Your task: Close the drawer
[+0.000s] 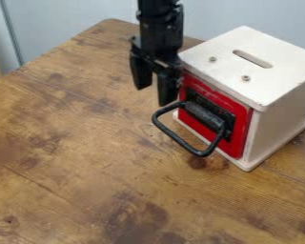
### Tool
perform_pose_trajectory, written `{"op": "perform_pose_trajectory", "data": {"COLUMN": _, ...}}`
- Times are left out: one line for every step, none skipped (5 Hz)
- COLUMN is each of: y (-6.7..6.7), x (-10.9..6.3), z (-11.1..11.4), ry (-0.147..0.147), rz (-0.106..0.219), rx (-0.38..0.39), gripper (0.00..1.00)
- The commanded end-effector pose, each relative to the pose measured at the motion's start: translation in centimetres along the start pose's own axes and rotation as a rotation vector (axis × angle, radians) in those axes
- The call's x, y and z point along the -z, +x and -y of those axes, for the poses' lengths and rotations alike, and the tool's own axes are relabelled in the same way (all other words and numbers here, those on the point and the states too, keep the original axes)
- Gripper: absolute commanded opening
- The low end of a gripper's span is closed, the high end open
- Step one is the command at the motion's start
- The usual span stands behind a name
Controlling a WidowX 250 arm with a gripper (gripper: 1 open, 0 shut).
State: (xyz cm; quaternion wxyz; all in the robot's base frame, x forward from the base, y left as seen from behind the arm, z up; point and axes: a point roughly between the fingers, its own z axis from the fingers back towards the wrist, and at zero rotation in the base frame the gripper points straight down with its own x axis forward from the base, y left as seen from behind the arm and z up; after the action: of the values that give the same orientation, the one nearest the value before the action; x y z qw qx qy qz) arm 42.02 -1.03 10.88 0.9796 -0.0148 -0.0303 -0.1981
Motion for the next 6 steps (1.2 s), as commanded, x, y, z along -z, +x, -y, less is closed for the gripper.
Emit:
{"op": "perform_pose_trajectory", "data": {"y": -1.0, "x": -6.3, "z": 0.6, "ry": 0.065, "rz": 0.121, "rx": 0.021, "gripper": 1.0}}
{"op": "perform_pose_trajectory", "data": {"y": -2.7, "x": -8.4, "z": 0.9, "ry": 0.046, "rz": 0.114, "rx": 0.026, "gripper": 1.0}}
{"op": "perform_pose_trajectory", "data": {"y": -4.2, "x": -9.8, "z": 1.3, "ry": 0.039, "rz": 0.113, "rx": 0.065, "gripper": 1.0}}
{"op": "perform_pose_trajectory", "data": {"y": -5.0, "x": -9.9, "z": 1.7, "ry": 0.041, "rz": 0.111, "rx": 0.098, "gripper": 1.0}}
{"op": "perform_pose_trajectory", "data": {"y": -5.6, "x": -9.9, "z": 1.8, "ry": 0.049, "rz": 0.115, "rx": 0.136, "gripper": 1.0}}
{"op": "perform_pose_trajectory", "data": {"y": -6.0, "x": -9.5, "z": 1.9, "ry": 0.05, "rz": 0.121, "rx": 0.169, "gripper": 1.0}}
